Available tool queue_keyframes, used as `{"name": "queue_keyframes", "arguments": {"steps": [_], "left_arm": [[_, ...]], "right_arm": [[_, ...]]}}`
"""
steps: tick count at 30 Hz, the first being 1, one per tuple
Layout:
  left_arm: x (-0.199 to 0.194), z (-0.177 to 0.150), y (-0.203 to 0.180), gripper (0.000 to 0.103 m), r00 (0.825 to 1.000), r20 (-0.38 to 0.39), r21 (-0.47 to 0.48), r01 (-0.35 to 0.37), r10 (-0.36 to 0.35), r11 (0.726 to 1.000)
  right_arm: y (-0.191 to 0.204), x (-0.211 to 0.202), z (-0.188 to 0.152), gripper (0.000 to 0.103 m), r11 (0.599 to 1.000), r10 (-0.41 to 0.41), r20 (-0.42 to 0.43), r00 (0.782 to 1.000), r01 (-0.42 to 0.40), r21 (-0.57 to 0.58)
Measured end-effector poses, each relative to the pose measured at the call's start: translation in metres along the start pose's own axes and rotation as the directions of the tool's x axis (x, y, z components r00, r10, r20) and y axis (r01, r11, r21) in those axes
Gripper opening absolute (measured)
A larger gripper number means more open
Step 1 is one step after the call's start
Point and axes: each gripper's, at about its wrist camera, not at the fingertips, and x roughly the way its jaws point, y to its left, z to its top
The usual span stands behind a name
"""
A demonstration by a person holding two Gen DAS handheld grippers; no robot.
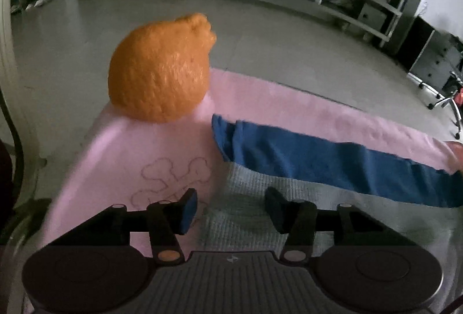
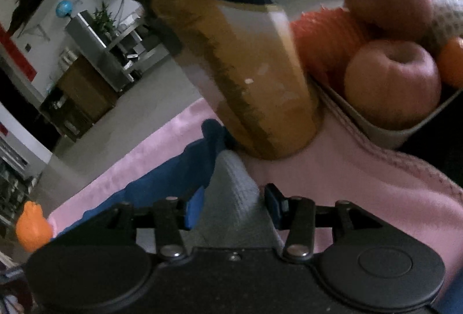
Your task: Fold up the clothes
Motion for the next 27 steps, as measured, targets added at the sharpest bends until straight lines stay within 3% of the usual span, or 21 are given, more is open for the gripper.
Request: {"name": "queue_keyframes", "arguments": {"steps": [3, 4, 6, 9, 13, 18, 19, 20, 21, 23, 27], "left_arm": [[-0.003, -0.003, -0.005, 0.017, 0.998, 0.046, 0.025, -0.044, 0.043, 0.999], [-0.006, -0.005, -0.008, 0.014, 0.996, 0.069, 0.048, -0.059, 0.056, 0.997], [-0.013, -0.01, -0.014, 0.013, 0.99, 0.12, 0.098, -0.088, 0.076, 0.991], [-0.019, -0.016, -0.025, 0.012, 0.974, 0.192, 0.166, -0.155, 0.123, 0.974], [-0.011, -0.024, -0.035, 0.012, 0.948, 0.232, 0.197, -0.264, 0.217, 0.944], [0.003, -0.026, -0.046, 0.016, 0.931, 0.223, 0.273, -0.343, 0.288, 0.898], [-0.001, -0.025, -0.046, 0.022, 0.931, 0.214, 0.278, -0.347, 0.294, 0.896], [-0.007, -0.023, -0.046, 0.025, 0.933, 0.201, 0.277, -0.346, 0.298, 0.896], [-0.018, -0.023, -0.043, 0.034, 0.936, 0.194, 0.268, -0.338, 0.294, 0.902], [-0.043, -0.025, -0.036, 0.039, 0.943, 0.183, 0.242, -0.317, 0.278, 0.917], [-0.105, -0.039, -0.018, 0.039, 0.96, 0.155, 0.239, -0.266, 0.233, 0.934]], "right_arm": [[-0.002, 0.009, 0.0, 0.043, 1.0, -0.001, -0.006, 1.0, 0.001, 0.01], [-0.002, 0.009, -0.001, 0.042, 1.0, -0.002, -0.004, 1.0, 0.002, 0.007], [0.001, 0.008, -0.002, 0.042, 1.0, -0.008, 0.0, 1.0, 0.008, -0.012], [0.016, 0.008, -0.005, 0.02, 0.992, -0.045, 0.025, 0.999, 0.048, -0.114], [0.048, 0.005, -0.018, 0.013, 0.933, -0.107, 0.116, 0.988, 0.14, -0.333], [0.051, 0.017, -0.026, 0.019, 0.907, -0.183, 0.148, 0.972, 0.225, -0.355], [0.049, 0.016, -0.024, 0.031, 0.911, -0.194, 0.149, 0.97, 0.235, -0.34], [0.049, 0.013, -0.02, 0.036, 0.914, -0.214, 0.136, 0.967, 0.248, -0.321], [0.048, 0.005, -0.016, 0.04, 0.927, -0.207, 0.123, 0.97, 0.235, -0.294], [0.045, -0.014, -0.009, 0.041, 0.955, -0.169, 0.104, 0.98, 0.189, -0.231], [0.049, -0.074, 0.008, 0.042, 0.992, -0.075, 0.103, 0.992, 0.084, -0.092]]}}
